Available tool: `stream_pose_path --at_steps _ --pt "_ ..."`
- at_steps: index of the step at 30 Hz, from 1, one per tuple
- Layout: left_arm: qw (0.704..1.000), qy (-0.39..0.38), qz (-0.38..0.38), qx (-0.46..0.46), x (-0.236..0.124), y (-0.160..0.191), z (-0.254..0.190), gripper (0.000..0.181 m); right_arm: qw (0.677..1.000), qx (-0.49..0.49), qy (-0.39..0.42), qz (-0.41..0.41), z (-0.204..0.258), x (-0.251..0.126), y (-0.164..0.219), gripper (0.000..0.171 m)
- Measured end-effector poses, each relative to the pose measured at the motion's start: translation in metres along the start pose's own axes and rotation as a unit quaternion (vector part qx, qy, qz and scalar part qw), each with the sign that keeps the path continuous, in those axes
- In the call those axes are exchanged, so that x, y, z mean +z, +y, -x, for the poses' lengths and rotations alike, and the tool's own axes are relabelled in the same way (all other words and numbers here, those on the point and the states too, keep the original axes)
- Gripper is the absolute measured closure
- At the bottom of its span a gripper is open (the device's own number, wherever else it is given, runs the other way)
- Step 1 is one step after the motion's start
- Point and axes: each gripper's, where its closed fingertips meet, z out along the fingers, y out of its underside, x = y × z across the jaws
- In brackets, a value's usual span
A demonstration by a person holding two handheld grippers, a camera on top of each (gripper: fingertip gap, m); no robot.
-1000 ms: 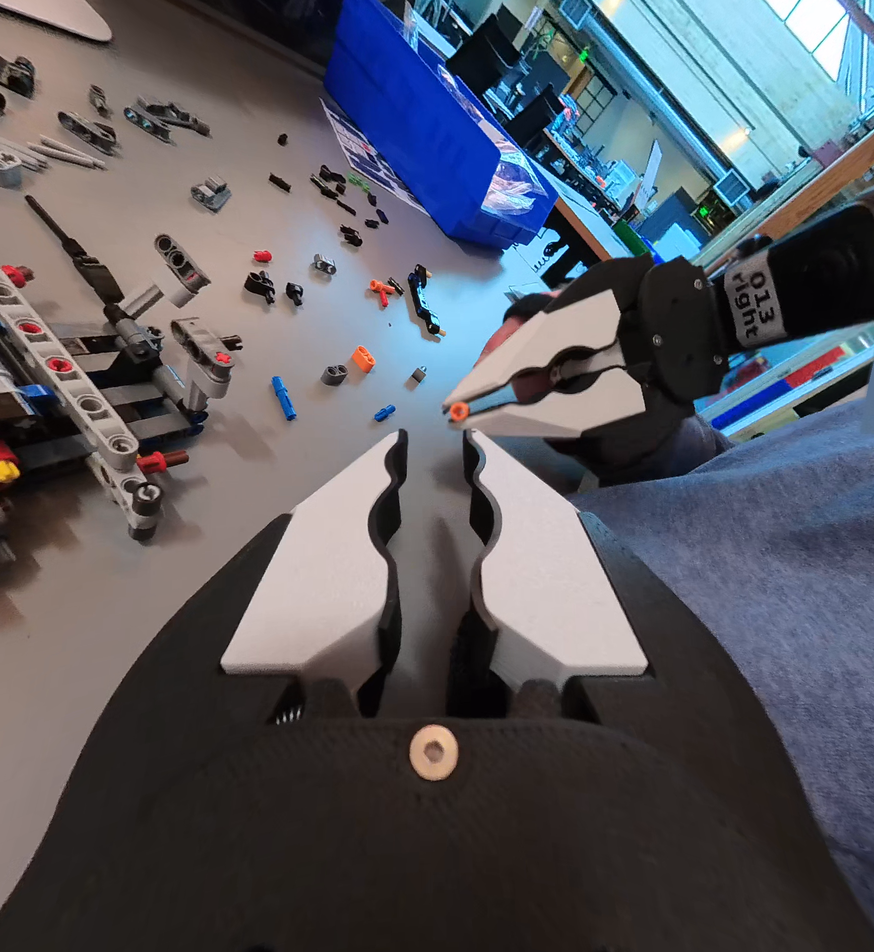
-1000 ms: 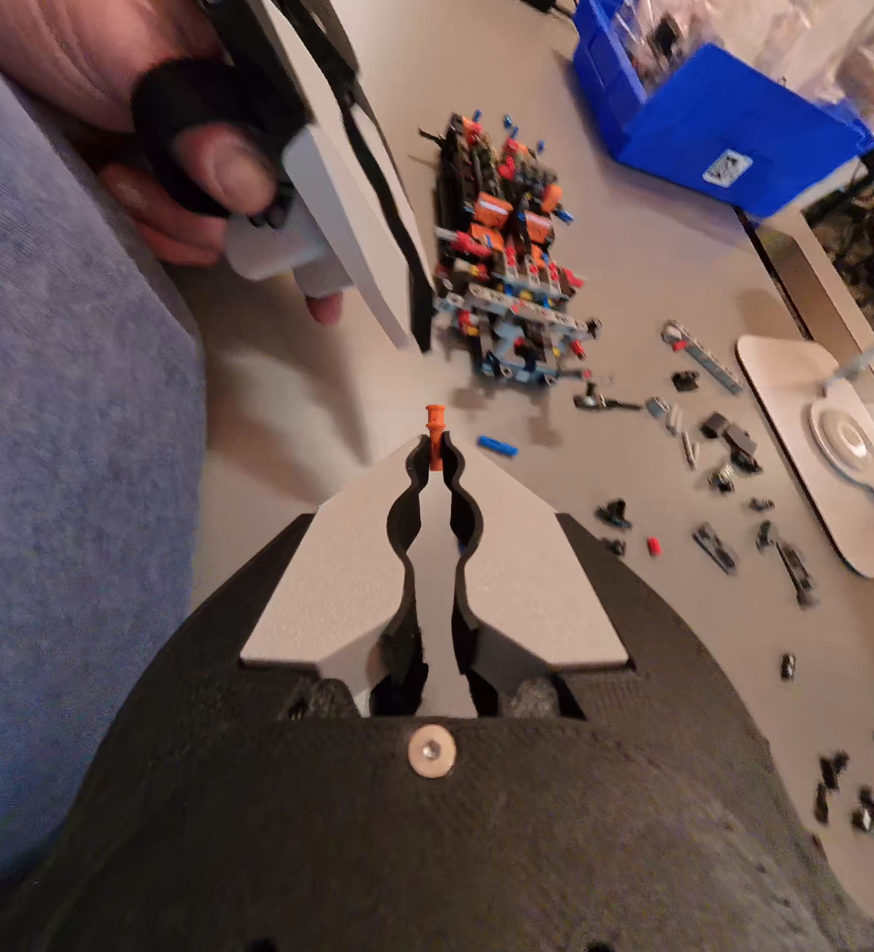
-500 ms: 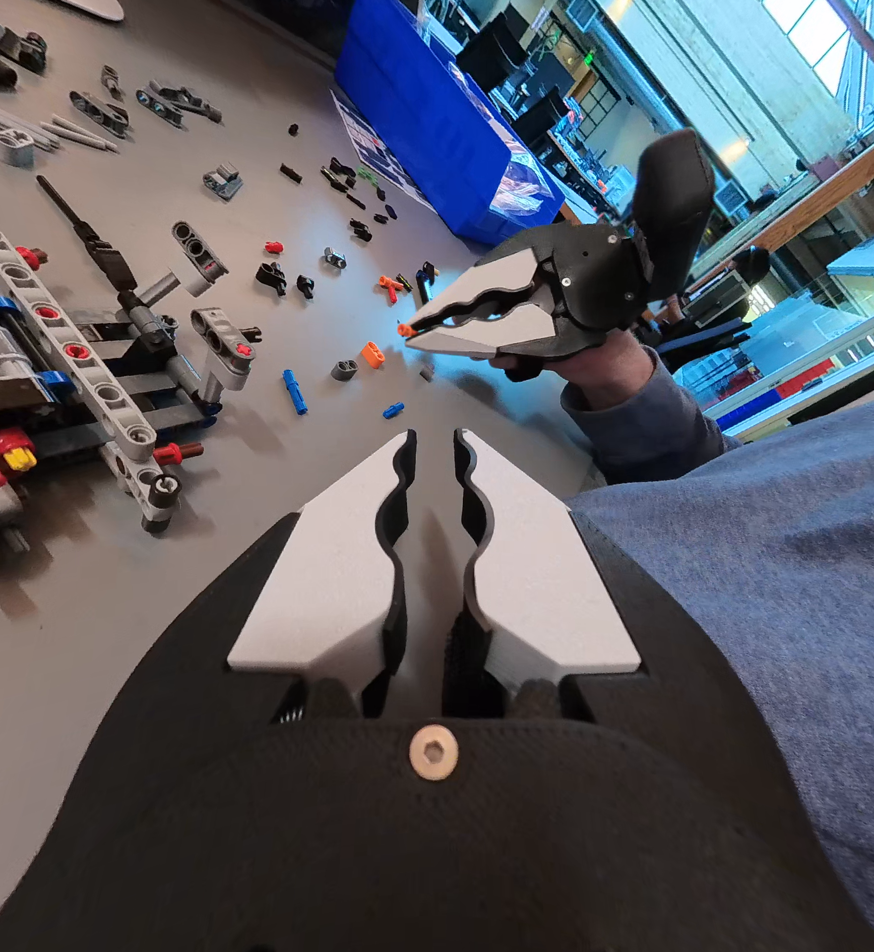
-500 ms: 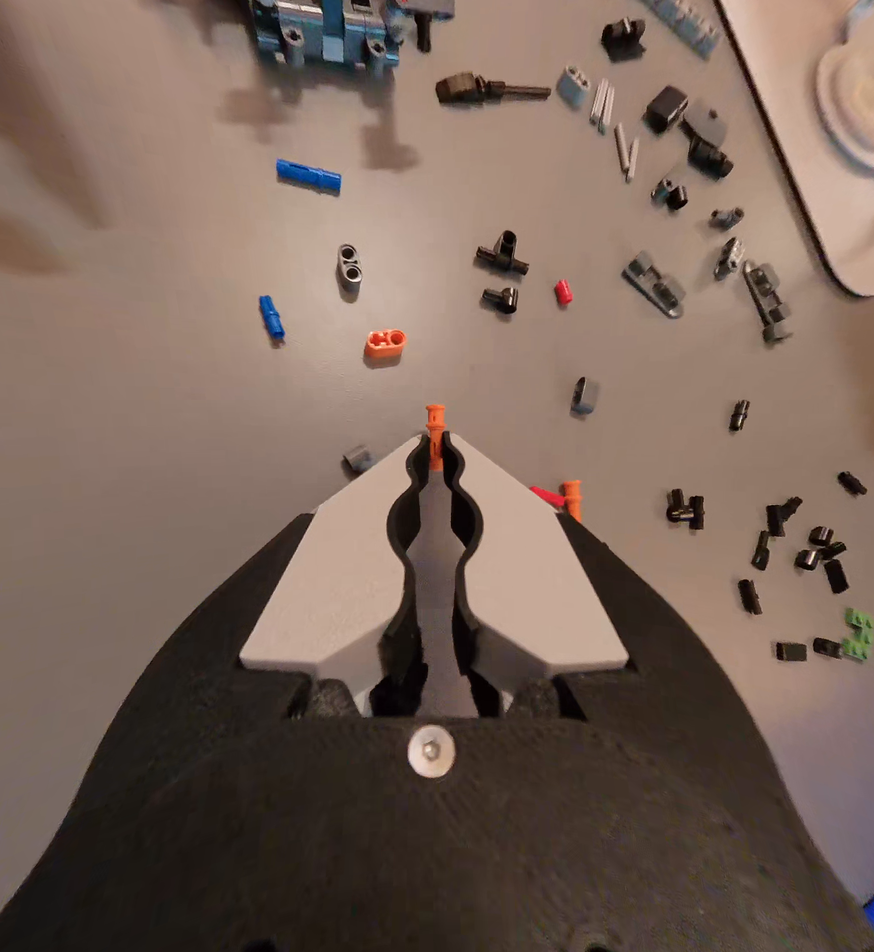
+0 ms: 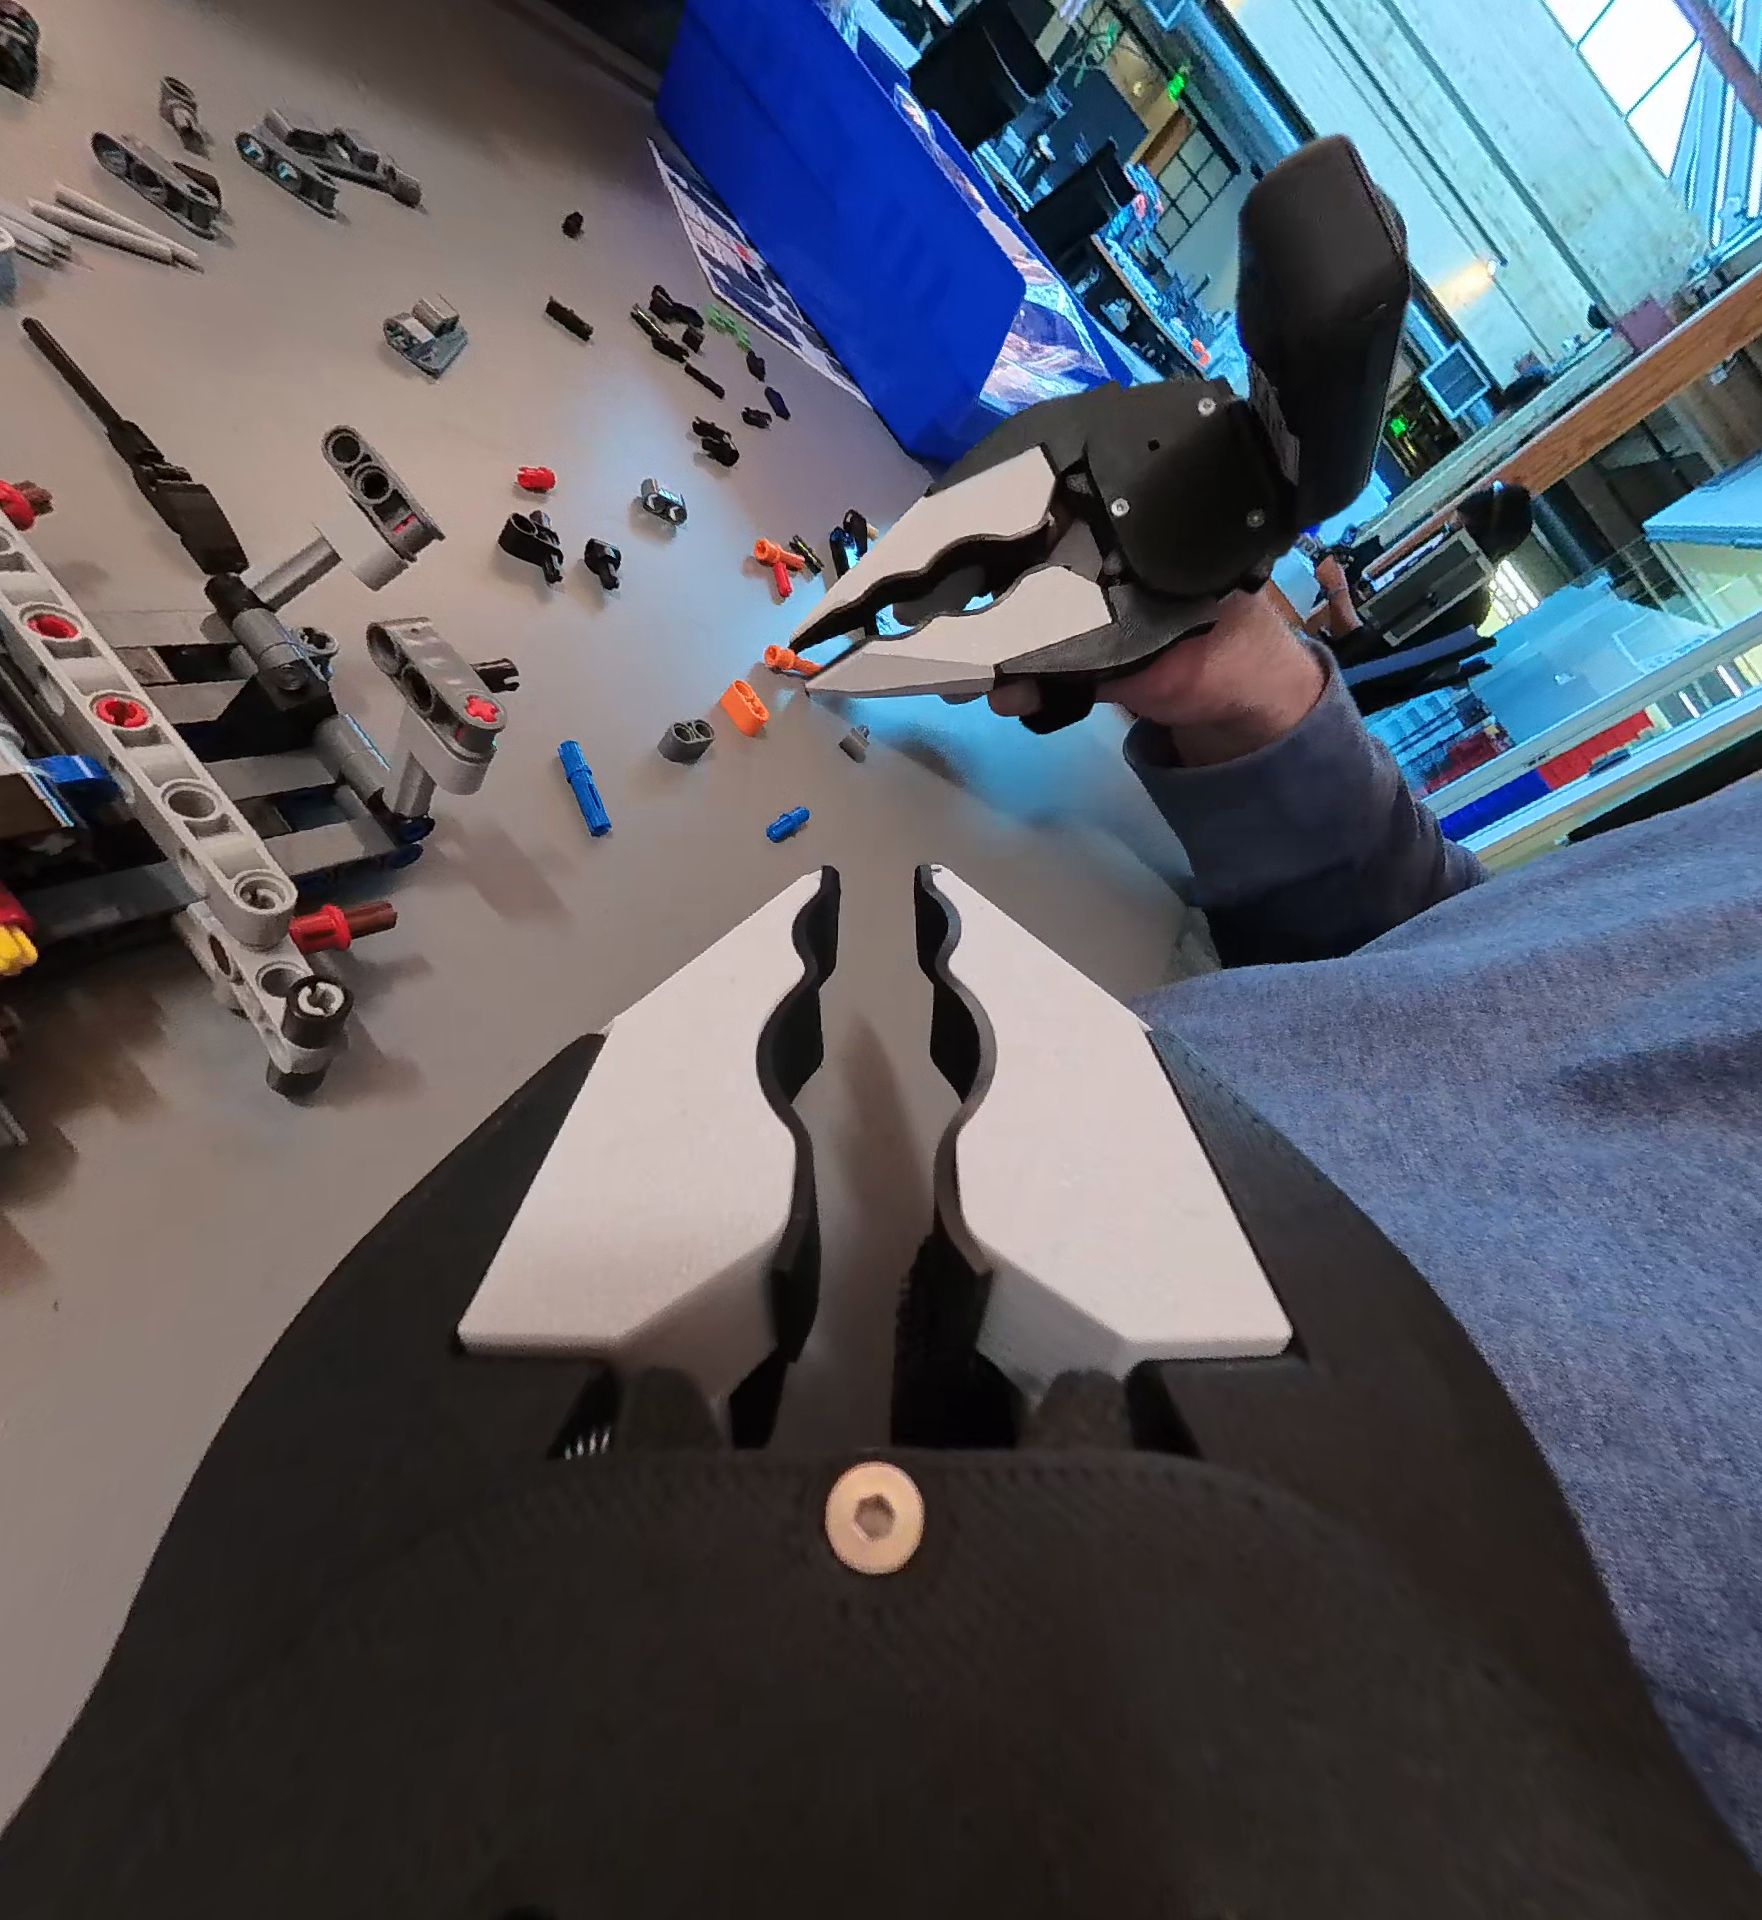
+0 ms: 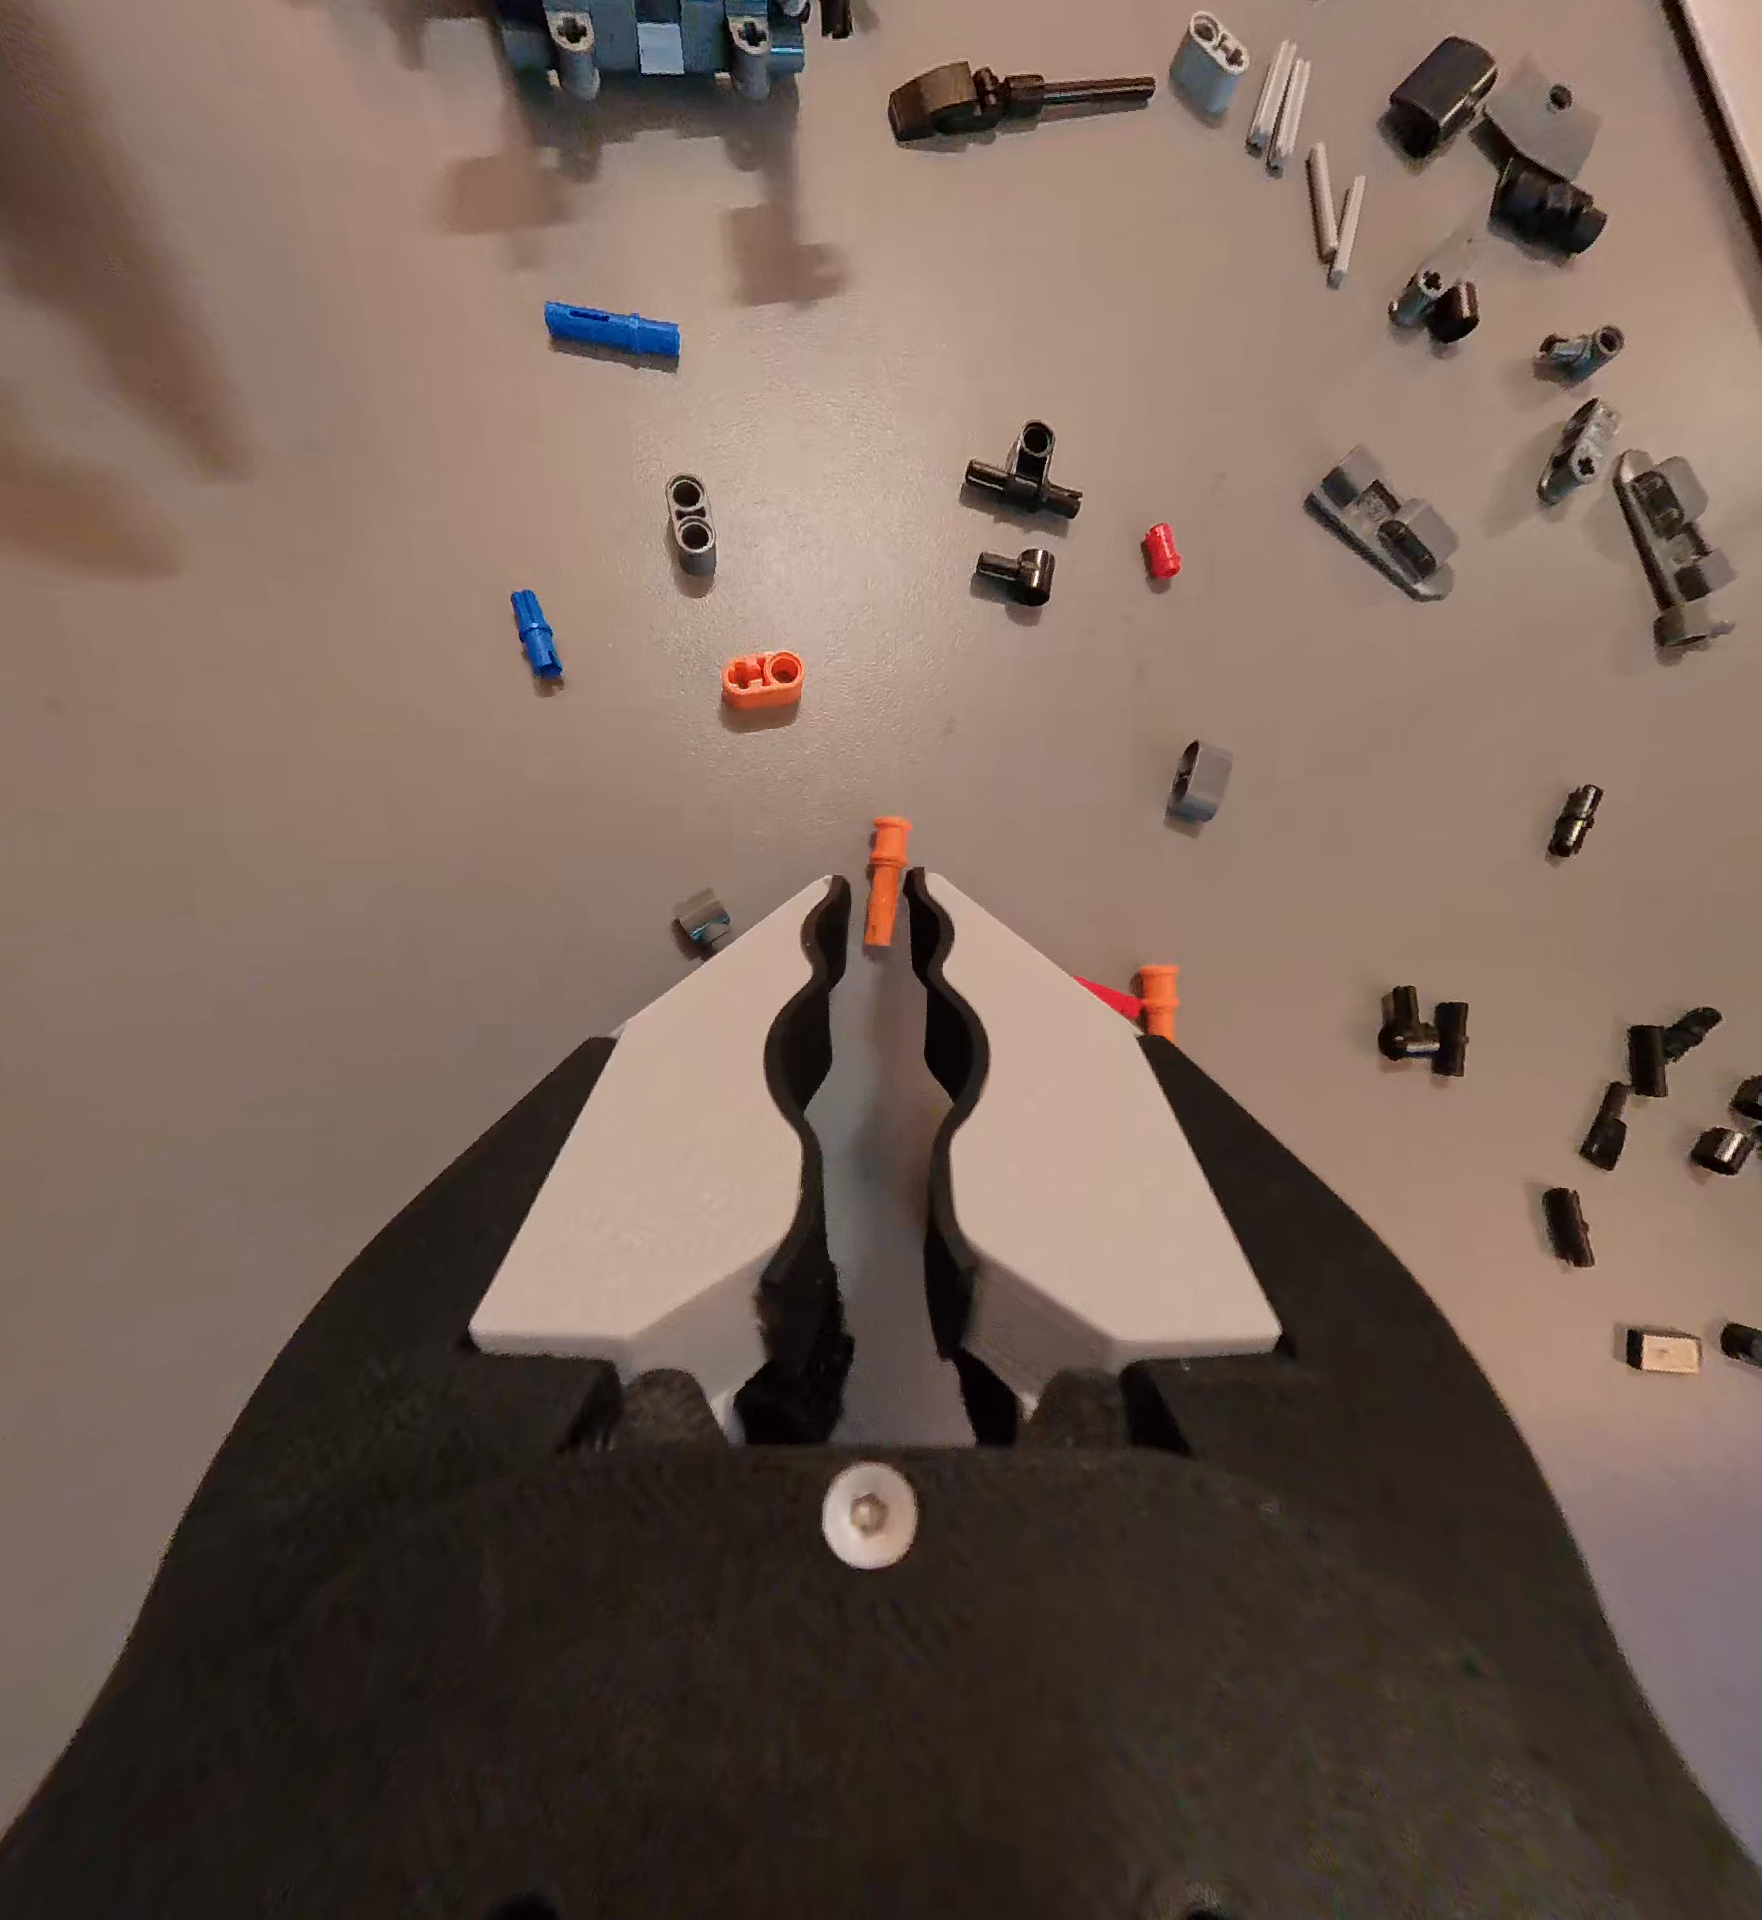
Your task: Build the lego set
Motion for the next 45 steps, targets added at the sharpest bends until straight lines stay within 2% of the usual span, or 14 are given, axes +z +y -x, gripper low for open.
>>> stream_pose_path --at_steps 12,22,35,43,45 --pt "1.0 -0.006 -0.003 0.028 -0.005 -0.004 0.0 0.169 0.998 0.015 -0.006 -0.058 0.004 -0.022 -0.031 0.151" --pt "0.997 -0.037 -0.016 0.065 -0.026 -0.012 0.01 0.171 0.996 0.02 -0.056 -0.064 0.024 0.002 -0.045 0.145" --pt "0.994 -0.057 -0.025 0.09 -0.035 -0.014 0.019 0.181 0.996 0.02 -0.057 -0.068 0.022 0.0 -0.051 0.146" --pt "0.98 -0.09 -0.047 0.169 -0.065 -0.045 0.02 0.178 0.995 0.02 -0.048 -0.088 0.016 -0.008 -0.063 0.147" --pt "0.965 -0.148 -0.043 0.214 -0.086 -0.062 0.031 0.176 0.993 0.028 -0.047 -0.101 0.014 -0.01 -0.072 0.145"
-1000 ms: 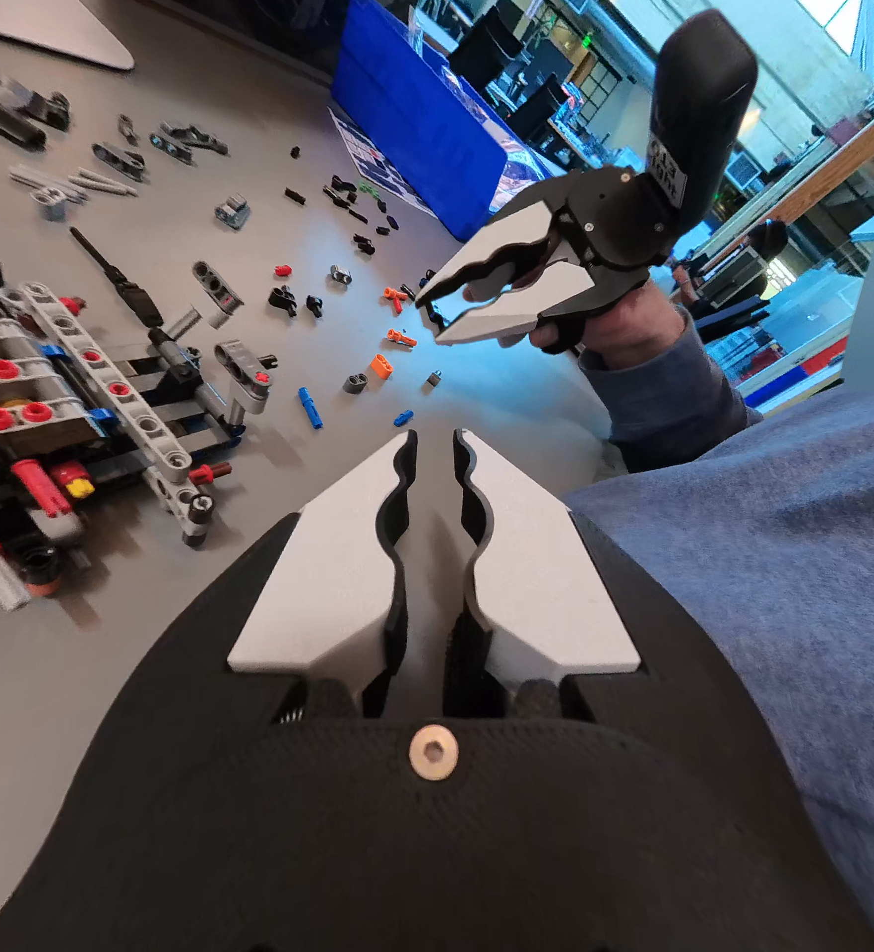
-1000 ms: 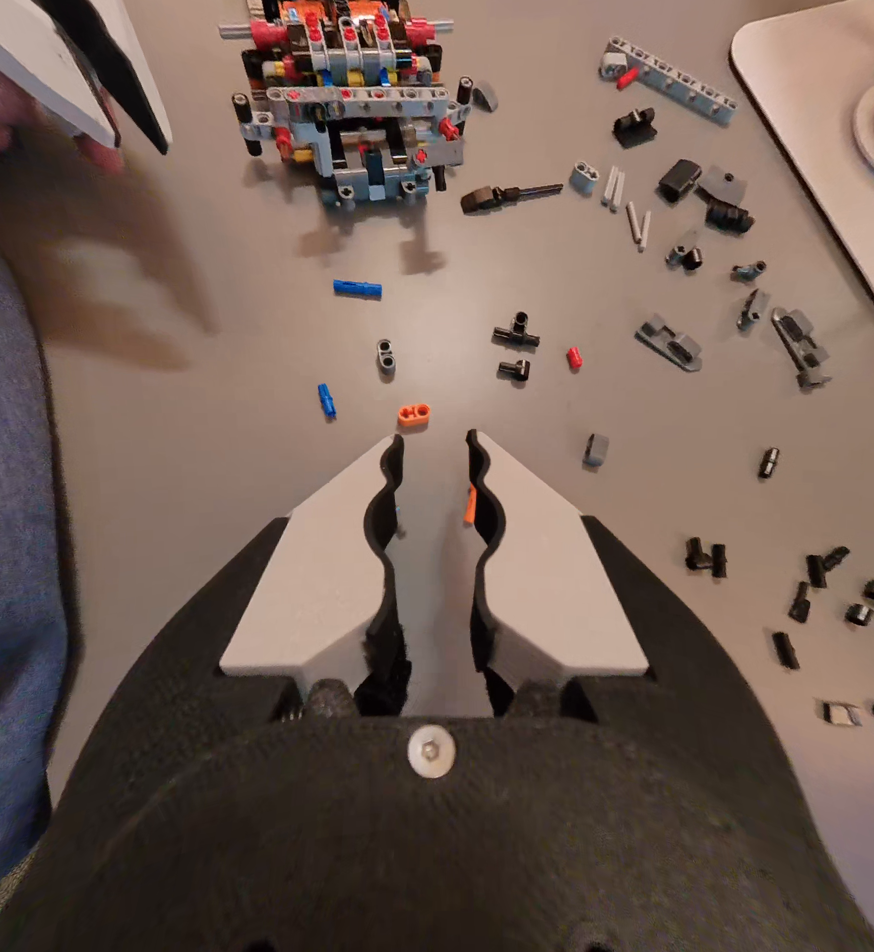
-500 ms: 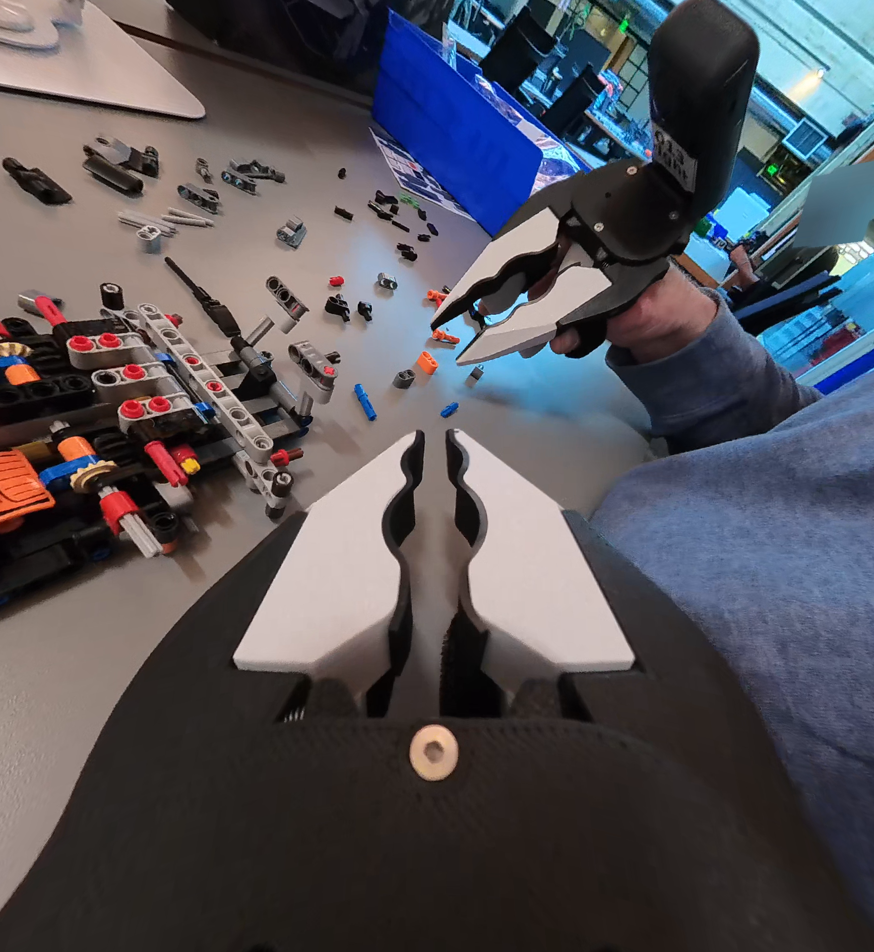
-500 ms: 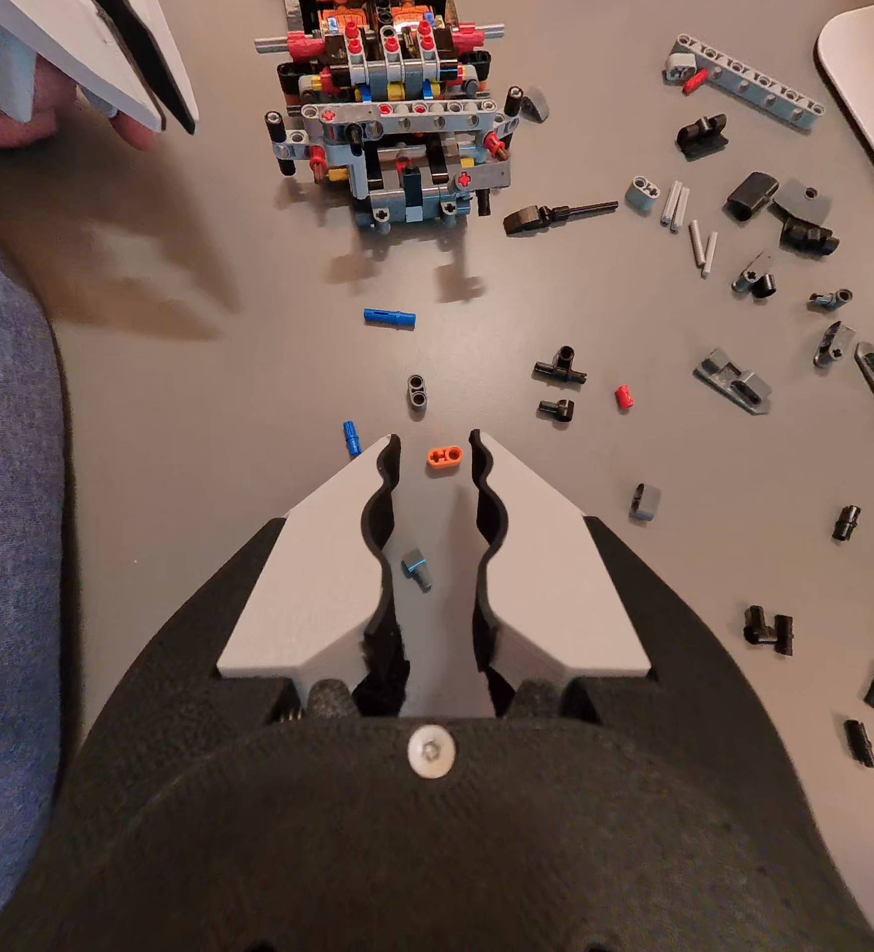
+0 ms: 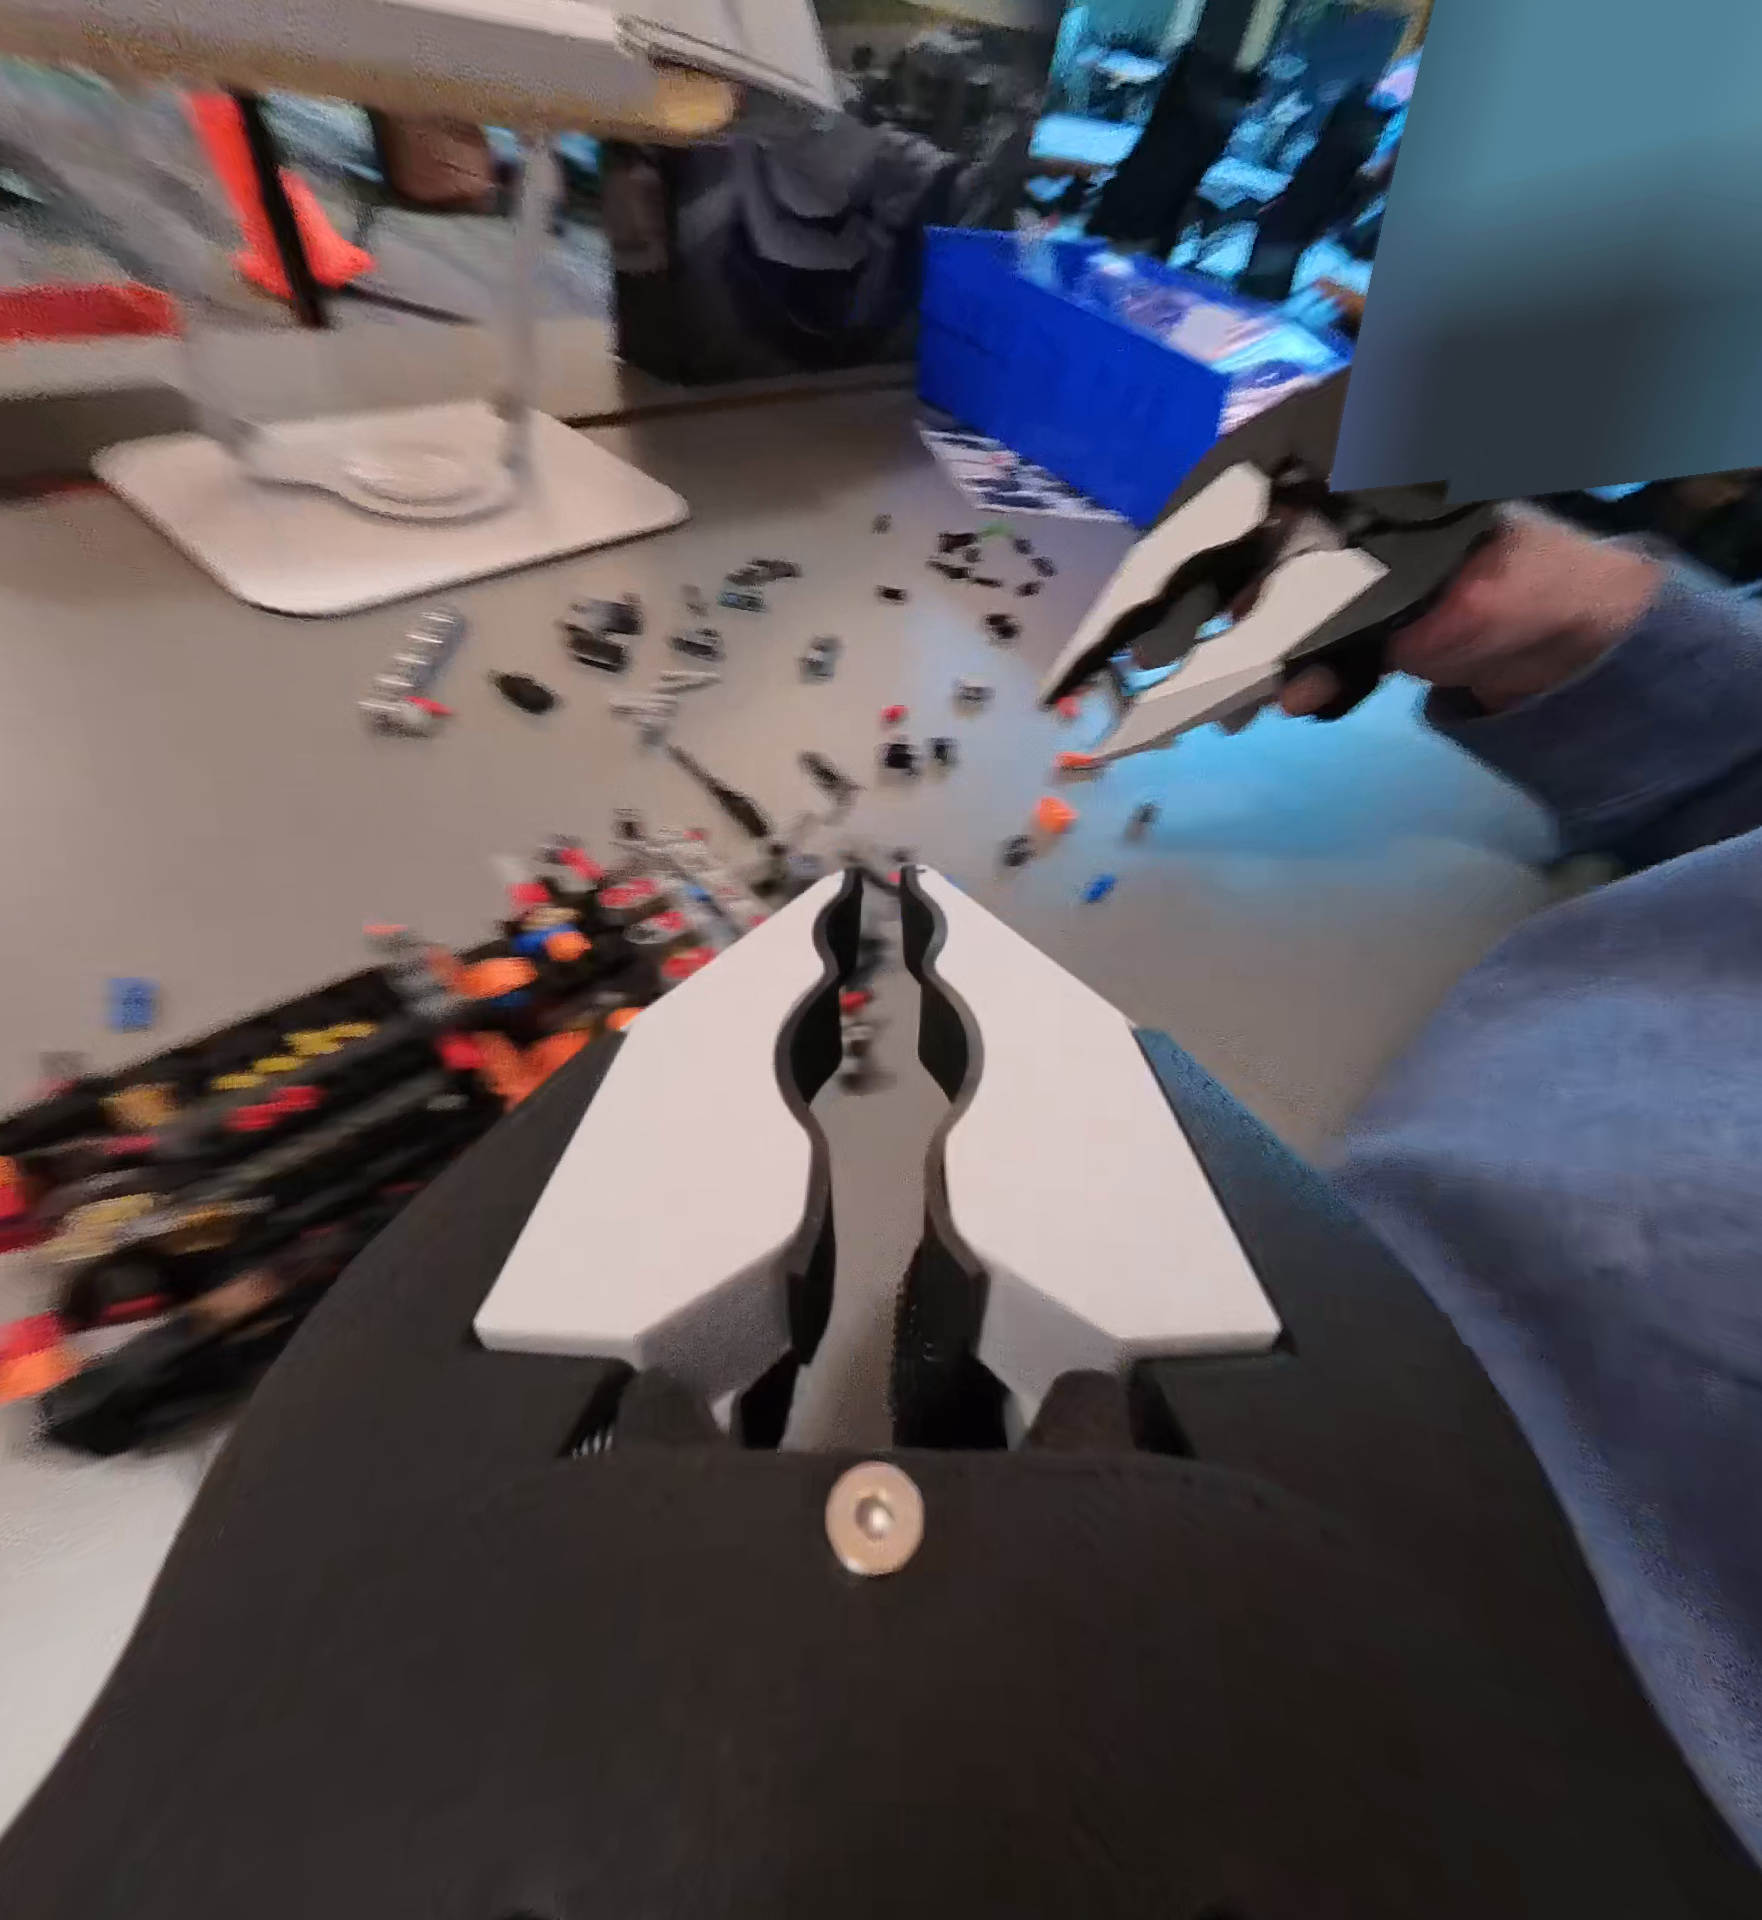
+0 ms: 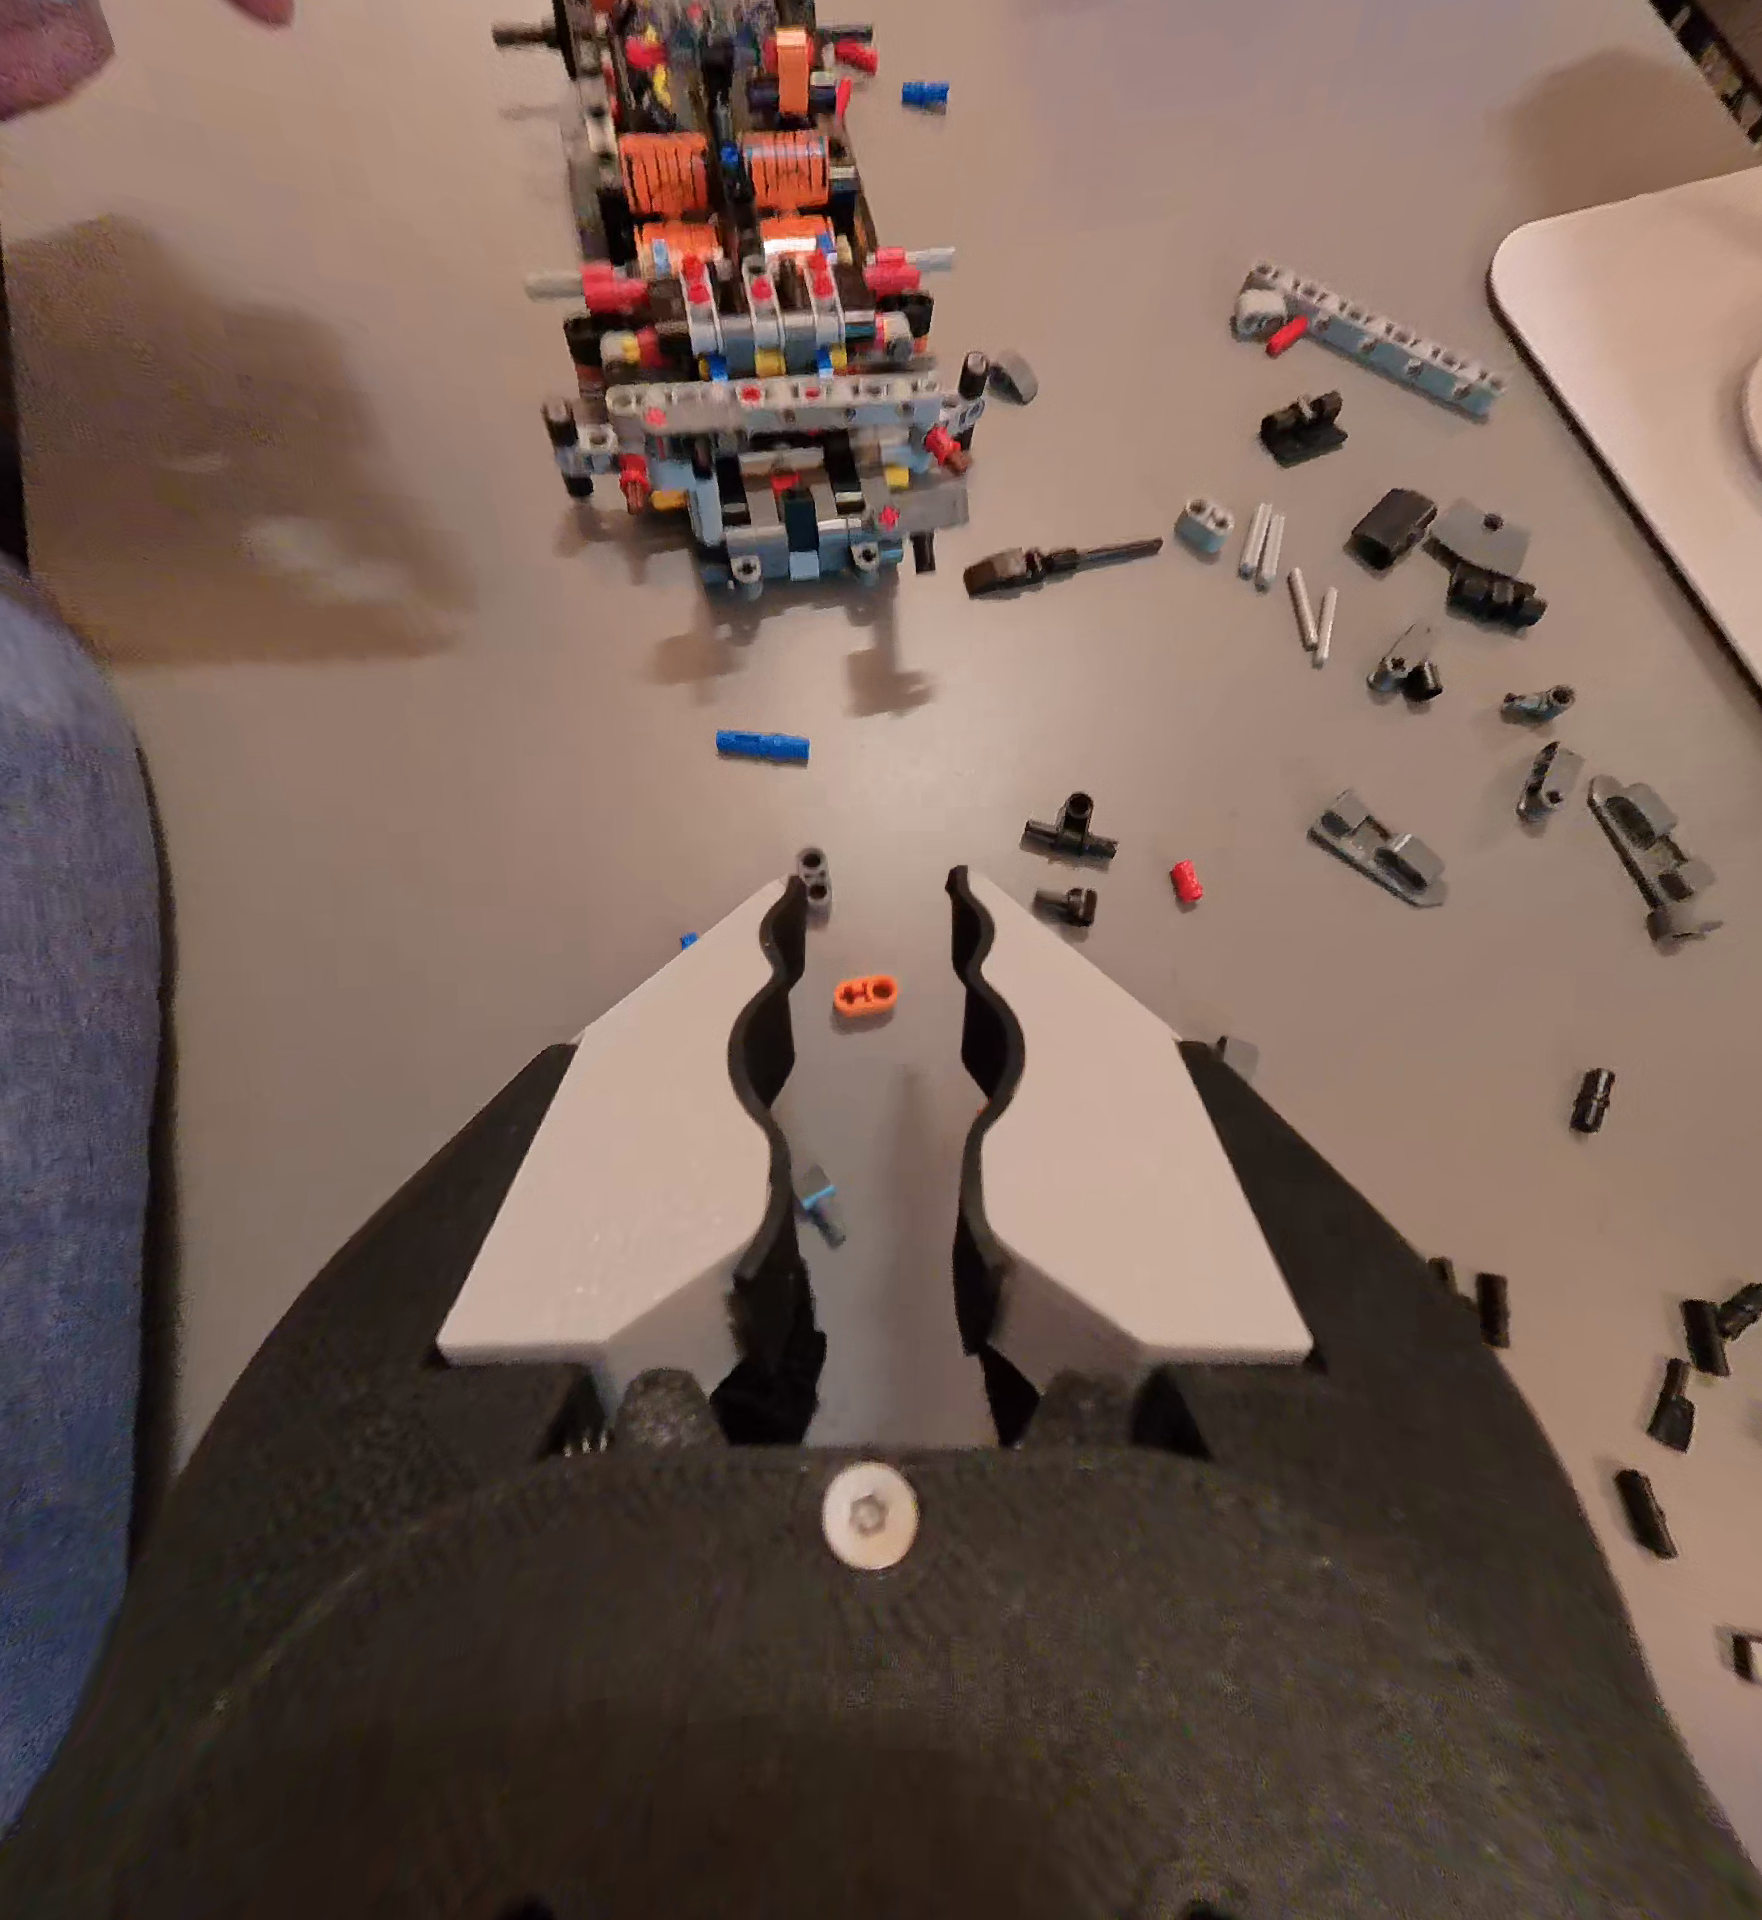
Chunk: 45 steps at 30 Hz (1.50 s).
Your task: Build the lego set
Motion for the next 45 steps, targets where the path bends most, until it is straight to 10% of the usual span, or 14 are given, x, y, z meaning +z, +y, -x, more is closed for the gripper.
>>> stream_pose_path --at_steps 10,15,45 --pt "0.97 -0.173 0.138 0.096 -0.066 0.01 0.132 0.142 0.998 -0.002 -0.068 -0.011 0.023 0.047 -0.054 0.11" --pt "0.97 -0.127 0.194 0.079 -0.058 0.049 0.156 0.13 0.997 0.021 -0.075 -0.002 0.021 0.071 -0.058 0.098" --pt "0.987 0.011 0.148 -0.061 -0.038 0.069 0.161 0.146 0.987 0.12 -0.101 0.03 0.026 0.106 -0.043 0.133"
